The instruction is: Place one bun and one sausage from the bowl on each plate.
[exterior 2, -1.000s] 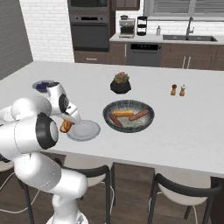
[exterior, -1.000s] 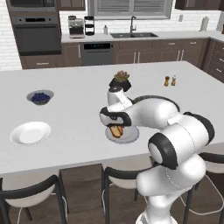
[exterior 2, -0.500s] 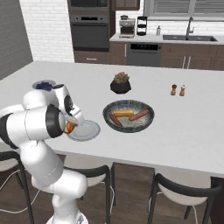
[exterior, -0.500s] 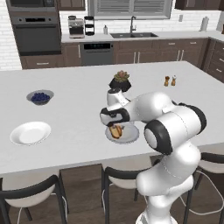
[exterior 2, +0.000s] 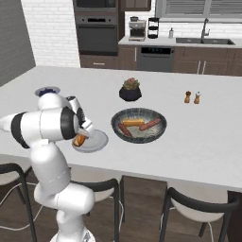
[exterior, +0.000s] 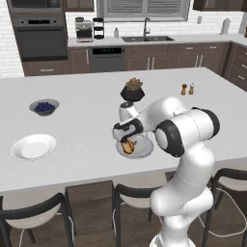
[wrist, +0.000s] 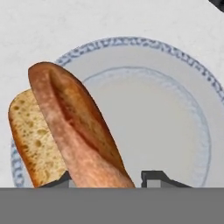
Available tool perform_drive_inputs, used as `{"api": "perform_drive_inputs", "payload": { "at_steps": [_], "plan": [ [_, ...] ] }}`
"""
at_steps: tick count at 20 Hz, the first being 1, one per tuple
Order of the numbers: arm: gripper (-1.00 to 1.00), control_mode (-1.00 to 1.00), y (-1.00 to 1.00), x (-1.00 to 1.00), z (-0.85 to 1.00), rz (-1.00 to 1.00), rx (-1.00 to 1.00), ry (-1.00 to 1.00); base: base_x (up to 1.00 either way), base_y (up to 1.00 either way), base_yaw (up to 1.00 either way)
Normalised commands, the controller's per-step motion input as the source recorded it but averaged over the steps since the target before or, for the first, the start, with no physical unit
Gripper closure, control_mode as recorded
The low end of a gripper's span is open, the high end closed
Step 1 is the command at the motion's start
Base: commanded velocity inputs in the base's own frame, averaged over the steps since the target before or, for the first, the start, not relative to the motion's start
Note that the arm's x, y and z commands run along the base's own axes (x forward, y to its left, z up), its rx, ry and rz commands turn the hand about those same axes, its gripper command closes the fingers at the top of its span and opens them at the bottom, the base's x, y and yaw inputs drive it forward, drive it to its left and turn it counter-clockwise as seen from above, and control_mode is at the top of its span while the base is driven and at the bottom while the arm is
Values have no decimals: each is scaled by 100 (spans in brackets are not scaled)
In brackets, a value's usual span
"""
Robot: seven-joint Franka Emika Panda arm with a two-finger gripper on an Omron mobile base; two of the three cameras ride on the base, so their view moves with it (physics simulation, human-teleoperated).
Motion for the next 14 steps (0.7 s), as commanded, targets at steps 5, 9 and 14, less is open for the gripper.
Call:
{"api": "perform_drive_inputs", "payload": {
  "at_steps": [5,9,14],
  "plan": [
    [-100,-100,0,6,0,0,0,0,0,0,0],
    [-100,-100,0,0,1,0,0,0,0,0,0],
    [-100,-100,1,0,21,0,0,0,0,0,0]
  ]
}}
